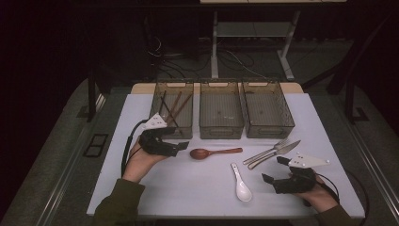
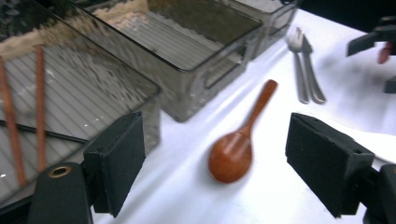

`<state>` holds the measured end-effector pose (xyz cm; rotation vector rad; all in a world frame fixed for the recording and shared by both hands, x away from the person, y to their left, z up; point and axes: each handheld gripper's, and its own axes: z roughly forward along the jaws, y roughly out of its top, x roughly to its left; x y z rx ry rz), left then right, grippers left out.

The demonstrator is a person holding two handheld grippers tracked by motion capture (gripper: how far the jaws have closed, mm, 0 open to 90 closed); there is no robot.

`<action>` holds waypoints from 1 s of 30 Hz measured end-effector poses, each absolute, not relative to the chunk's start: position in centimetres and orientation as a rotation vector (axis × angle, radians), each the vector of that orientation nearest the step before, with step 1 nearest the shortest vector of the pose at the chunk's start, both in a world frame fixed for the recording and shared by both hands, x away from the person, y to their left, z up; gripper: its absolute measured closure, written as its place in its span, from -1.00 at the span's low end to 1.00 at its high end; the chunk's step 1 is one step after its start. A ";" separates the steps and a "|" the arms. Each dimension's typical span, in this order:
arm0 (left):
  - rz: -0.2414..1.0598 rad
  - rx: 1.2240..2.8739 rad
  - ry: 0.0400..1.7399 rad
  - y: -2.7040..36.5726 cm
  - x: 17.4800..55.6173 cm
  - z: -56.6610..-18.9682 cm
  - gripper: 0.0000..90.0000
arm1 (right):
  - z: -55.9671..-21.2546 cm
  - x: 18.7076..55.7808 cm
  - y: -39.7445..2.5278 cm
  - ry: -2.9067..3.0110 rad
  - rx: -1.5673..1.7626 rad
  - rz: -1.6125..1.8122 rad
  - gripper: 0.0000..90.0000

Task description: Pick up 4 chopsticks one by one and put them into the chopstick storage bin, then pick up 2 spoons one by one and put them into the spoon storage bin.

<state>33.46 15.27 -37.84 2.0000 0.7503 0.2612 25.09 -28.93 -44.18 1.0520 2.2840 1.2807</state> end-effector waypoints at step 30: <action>0.248 2.089 0.698 15.9 28.3 -43.4 -1.00 | -44.0 25.2 -29.0 2.295 1.089 1.250 -0.73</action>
